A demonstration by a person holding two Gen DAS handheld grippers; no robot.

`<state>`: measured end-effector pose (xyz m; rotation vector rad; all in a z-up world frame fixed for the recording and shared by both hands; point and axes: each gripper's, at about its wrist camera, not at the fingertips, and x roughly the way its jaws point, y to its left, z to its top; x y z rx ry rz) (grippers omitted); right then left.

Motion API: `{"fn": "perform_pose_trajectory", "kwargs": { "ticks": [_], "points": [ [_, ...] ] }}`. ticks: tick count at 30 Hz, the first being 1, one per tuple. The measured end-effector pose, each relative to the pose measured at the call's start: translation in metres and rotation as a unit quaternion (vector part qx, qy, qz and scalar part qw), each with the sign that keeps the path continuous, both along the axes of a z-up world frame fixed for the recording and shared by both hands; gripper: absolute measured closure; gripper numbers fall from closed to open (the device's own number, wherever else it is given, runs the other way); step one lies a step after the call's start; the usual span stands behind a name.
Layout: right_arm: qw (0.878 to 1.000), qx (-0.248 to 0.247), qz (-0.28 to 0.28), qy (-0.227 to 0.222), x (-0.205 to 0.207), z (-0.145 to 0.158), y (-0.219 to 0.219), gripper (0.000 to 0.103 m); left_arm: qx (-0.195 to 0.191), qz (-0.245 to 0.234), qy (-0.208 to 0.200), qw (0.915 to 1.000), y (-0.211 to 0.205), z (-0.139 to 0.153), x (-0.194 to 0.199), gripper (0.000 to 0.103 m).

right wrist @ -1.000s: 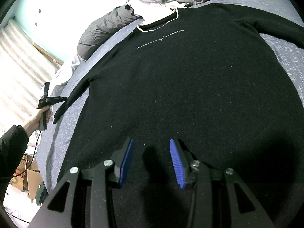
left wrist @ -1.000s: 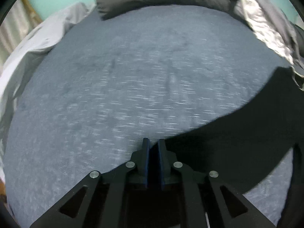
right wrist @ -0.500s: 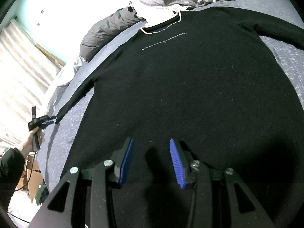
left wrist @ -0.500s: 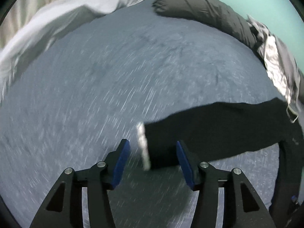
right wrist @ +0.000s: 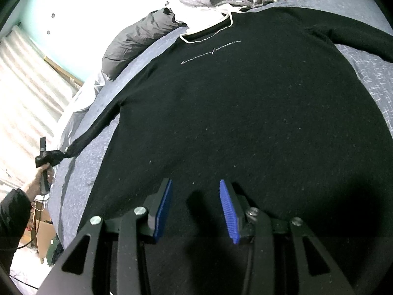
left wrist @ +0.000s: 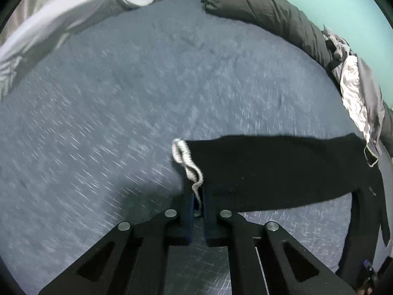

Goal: Fold clothes
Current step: 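Grasp the white sleeve cuff again with the left gripper, then pull the sleeve outward with the left gripper and release it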

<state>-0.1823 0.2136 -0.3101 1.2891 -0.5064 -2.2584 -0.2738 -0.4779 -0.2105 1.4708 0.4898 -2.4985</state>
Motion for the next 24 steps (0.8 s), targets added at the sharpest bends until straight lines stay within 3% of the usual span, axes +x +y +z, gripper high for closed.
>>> {"fn": "perform_pose_trajectory", "kwargs": {
  "ticks": [3, 8, 12, 14, 16, 20, 24],
  "points": [
    [1.000, -0.002, 0.000, 0.001, 0.000, 0.001, 0.001, 0.063, -0.014, -0.007, -0.019, 0.9997, -0.005, 0.005, -0.001, 0.098],
    [1.000, -0.006, -0.001, 0.004, 0.001, 0.004, 0.003, 0.063, -0.027, 0.012, -0.072, 0.9970, 0.000, -0.023, -0.005, 0.090],
    [1.000, -0.008, -0.002, 0.007, -0.001, 0.006, 0.005, 0.063, -0.066, 0.029, -0.058, 0.9957, 0.011, -0.012, -0.003, 0.088],
    [1.000, -0.009, -0.001, 0.006, -0.001, 0.006, 0.004, 0.063, -0.103, 0.034, -0.040, 0.9933, 0.022, 0.004, -0.002, 0.085],
    [1.000, -0.010, 0.001, 0.006, 0.000, 0.007, 0.003, 0.063, -0.115, 0.036, -0.005, 0.9927, 0.038, 0.023, -0.002, 0.081],
    [1.000, -0.010, 0.002, 0.010, 0.002, 0.010, 0.002, 0.063, -0.075, -0.055, 0.009, 0.9956, 0.101, 0.026, -0.030, 0.074],
    [1.000, -0.012, 0.000, 0.014, 0.002, 0.013, 0.005, 0.063, -0.039, -0.141, 0.006, 0.9892, 0.183, 0.007, -0.058, 0.073]
  ]
}}
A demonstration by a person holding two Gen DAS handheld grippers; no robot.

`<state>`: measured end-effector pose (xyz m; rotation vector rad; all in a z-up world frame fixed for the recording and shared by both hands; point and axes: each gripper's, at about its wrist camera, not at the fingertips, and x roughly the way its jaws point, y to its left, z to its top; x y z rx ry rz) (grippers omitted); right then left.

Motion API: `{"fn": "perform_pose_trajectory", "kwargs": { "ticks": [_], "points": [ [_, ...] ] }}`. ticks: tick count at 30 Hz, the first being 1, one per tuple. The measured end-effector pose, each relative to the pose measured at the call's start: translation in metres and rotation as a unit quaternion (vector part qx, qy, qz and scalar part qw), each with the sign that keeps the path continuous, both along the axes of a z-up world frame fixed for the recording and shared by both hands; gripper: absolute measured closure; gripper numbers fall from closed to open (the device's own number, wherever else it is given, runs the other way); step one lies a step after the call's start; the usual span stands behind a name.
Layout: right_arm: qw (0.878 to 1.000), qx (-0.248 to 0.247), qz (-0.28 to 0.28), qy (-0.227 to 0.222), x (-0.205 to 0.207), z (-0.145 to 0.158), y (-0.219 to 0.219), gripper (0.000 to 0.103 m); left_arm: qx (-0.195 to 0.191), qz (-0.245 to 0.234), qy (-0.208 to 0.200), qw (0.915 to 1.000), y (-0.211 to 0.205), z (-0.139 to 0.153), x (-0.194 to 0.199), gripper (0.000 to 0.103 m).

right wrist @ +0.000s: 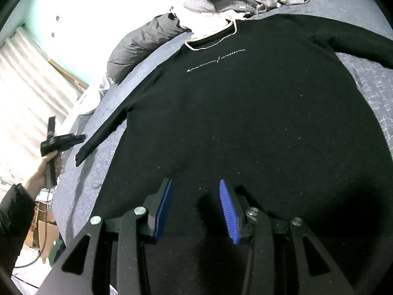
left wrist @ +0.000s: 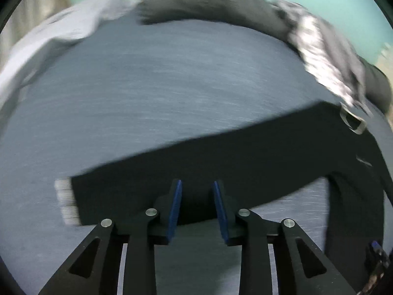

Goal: Fold clothes
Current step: 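Pull the sleeve outward with the left gripper and release it, then grasp the white cuff of the sleeve with the right gripper and lift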

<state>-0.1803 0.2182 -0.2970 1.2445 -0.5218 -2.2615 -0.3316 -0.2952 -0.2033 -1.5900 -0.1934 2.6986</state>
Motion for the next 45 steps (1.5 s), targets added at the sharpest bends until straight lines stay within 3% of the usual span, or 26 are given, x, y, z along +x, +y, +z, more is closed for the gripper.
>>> {"fn": "perform_pose_trajectory", "kwargs": {
  "ticks": [7, 13, 17, 20, 25, 30, 36, 37, 41, 45],
  "points": [
    [1.000, -0.003, 0.001, 0.006, -0.002, 0.004, 0.004, 0.063, 0.007, -0.066, 0.007, 0.9977, 0.087, -0.027, -0.046, 0.073],
    [1.000, -0.009, 0.009, 0.007, -0.002, 0.007, 0.003, 0.063, -0.009, -0.060, -0.014, 0.9980, 0.095, -0.065, -0.059, 0.074],
    [1.000, -0.010, 0.011, 0.011, -0.002, 0.008, 0.004, 0.063, -0.011, -0.049, 0.002, 0.9987, 0.093, -0.061, -0.051, 0.073],
    [1.000, -0.011, 0.006, 0.007, -0.003, 0.007, 0.006, 0.063, -0.017, -0.056, -0.008, 0.9982, 0.096, -0.065, -0.047, 0.073],
    [1.000, -0.013, -0.012, 0.016, -0.004, 0.013, 0.014, 0.063, 0.009, -0.041, 0.010, 0.9991, 0.090, -0.049, -0.026, 0.073],
    [0.999, -0.017, -0.036, 0.029, -0.003, 0.024, 0.030, 0.063, 0.030, -0.030, 0.019, 0.9989, 0.092, -0.036, 0.015, 0.062],
    [0.995, -0.017, -0.089, 0.038, -0.010, 0.055, 0.086, 0.061, 0.042, -0.019, 0.026, 0.9986, 0.117, -0.030, 0.073, 0.050],
    [0.995, -0.009, -0.095, 0.039, -0.012, 0.061, 0.099, 0.052, 0.041, -0.019, 0.026, 0.9986, 0.122, -0.031, 0.081, 0.050],
    [0.990, 0.037, -0.133, 0.026, -0.023, 0.076, 0.169, 0.047, 0.050, -0.013, 0.031, 0.9982, 0.139, -0.035, 0.102, 0.039],
    [0.978, 0.073, -0.195, -0.011, -0.033, 0.078, 0.251, 0.046, 0.061, -0.005, 0.036, 0.9975, 0.155, -0.040, 0.117, 0.035]
  ]
}}
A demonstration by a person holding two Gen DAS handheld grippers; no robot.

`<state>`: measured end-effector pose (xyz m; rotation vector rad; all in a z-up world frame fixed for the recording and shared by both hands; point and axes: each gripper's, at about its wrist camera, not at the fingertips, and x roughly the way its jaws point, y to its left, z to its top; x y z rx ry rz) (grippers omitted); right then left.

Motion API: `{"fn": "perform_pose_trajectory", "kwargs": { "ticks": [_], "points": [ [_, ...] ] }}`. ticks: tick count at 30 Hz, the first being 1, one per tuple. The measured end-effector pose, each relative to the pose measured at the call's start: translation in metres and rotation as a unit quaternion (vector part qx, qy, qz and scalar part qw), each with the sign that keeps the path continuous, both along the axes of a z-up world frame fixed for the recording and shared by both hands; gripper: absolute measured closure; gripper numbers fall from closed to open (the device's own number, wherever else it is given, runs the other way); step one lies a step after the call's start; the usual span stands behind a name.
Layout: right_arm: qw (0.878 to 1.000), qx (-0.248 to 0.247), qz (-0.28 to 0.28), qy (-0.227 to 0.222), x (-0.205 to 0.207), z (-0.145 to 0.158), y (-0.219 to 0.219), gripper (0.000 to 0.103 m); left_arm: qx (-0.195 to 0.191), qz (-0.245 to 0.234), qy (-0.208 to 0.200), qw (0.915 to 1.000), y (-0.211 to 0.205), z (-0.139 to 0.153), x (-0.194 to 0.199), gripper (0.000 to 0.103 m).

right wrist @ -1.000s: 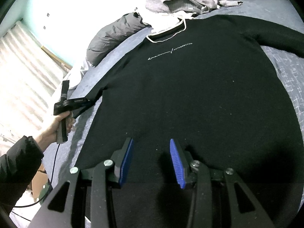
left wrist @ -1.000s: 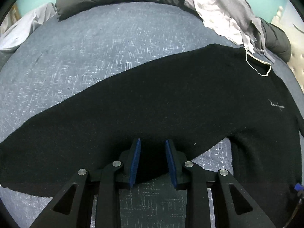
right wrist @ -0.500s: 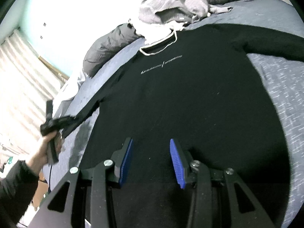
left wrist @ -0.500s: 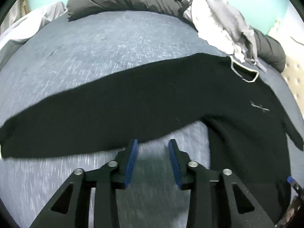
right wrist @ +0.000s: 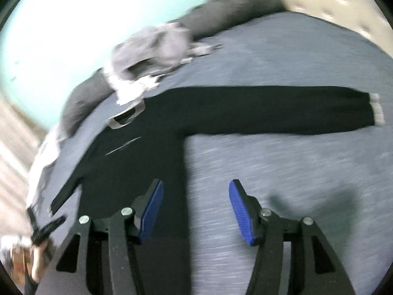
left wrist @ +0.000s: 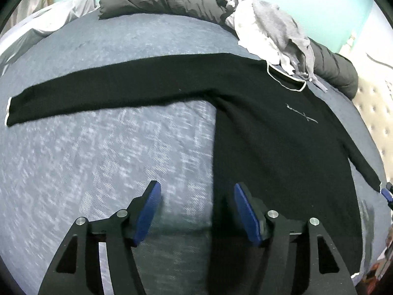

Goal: Fold clothes
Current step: 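Grasp the white cuff of the sleeve with the right gripper and lift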

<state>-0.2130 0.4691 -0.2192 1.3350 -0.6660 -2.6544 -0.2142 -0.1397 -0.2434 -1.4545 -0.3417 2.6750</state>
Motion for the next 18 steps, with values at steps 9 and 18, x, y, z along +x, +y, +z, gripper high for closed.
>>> {"fn": "perform_pose_trajectory", "kwargs": {
  "ticks": [9, 18],
  "points": [
    [0.987, 0.003, -0.155, -0.032, -0.003, -0.019, 0.135, 0.046, -0.009, -0.011, 0.011, 0.9998, 0.037, -0.014, 0.011, 0.029],
    [0.978, 0.002, -0.207, -0.027, -0.024, -0.040, 0.186, 0.046, -0.007, -0.023, 0.014, 0.9996, 0.052, -0.022, 0.010, 0.029]
  ]
}}
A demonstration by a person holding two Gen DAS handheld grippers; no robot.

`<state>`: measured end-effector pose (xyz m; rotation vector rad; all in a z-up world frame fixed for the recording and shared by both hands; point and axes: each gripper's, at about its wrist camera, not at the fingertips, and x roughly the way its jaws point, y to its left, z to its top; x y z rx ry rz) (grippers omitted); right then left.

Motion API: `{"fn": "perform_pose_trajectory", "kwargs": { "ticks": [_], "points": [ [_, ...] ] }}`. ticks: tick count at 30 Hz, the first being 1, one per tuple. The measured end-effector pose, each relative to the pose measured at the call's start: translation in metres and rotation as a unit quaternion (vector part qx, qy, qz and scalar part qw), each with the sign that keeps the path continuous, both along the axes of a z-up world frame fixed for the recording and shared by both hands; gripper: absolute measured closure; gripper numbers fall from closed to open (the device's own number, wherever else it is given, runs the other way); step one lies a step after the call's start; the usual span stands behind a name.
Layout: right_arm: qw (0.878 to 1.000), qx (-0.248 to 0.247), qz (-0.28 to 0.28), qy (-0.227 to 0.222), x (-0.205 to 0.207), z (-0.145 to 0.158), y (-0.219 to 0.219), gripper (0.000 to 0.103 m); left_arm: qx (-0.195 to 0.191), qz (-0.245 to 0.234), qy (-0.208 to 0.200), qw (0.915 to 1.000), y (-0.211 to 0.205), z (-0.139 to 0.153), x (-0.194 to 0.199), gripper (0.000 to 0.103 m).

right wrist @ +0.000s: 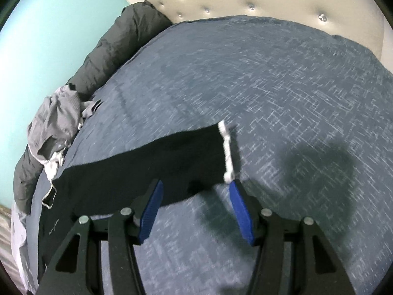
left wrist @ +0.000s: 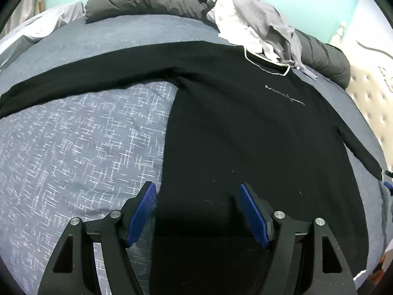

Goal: Fold clothes
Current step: 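Grasp the white cuff of the sleeve with the right gripper and lift, then carry the cuff across the sweatshirt body with the right gripper and release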

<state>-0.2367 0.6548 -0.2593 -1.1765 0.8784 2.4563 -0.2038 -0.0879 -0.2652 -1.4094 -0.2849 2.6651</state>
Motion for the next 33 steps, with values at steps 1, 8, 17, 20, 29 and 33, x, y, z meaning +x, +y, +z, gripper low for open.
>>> {"fn": "perform_pose_trajectory", "kwargs": {
  "ticks": [1, 8, 17, 20, 29, 33],
  "points": [
    [1.000, 0.000, -0.004, -0.002, -0.002, -0.003, 0.003, 0.046, -0.001, 0.001, 0.000, 1.0000, -0.001, -0.001, 0.000, 0.029],
    [1.000, 0.016, -0.027, -0.001, -0.010, -0.013, 0.014, 0.046, -0.003, 0.004, 0.003, 1.0000, -0.006, -0.004, -0.002, 0.029],
    [0.998, 0.060, 0.009, 0.001, -0.022, -0.007, 0.001, 0.067, -0.006, 0.001, 0.007, 1.0000, -0.006, -0.006, -0.001, 0.029],
    [0.997, 0.075, 0.022, 0.010, -0.021, 0.002, -0.008, 0.084, -0.007, 0.000, 0.009, 0.9999, -0.005, -0.004, -0.001, 0.029],
    [0.986, 0.097, 0.114, 0.075, -0.024, 0.075, -0.078, 0.093, -0.012, -0.002, 0.028, 0.9995, -0.007, 0.008, 0.004, 0.029],
    [0.976, 0.081, 0.174, 0.106, -0.038, 0.114, -0.135, 0.094, -0.005, -0.001, 0.038, 0.9993, -0.011, 0.015, 0.011, 0.029]
  ]
}}
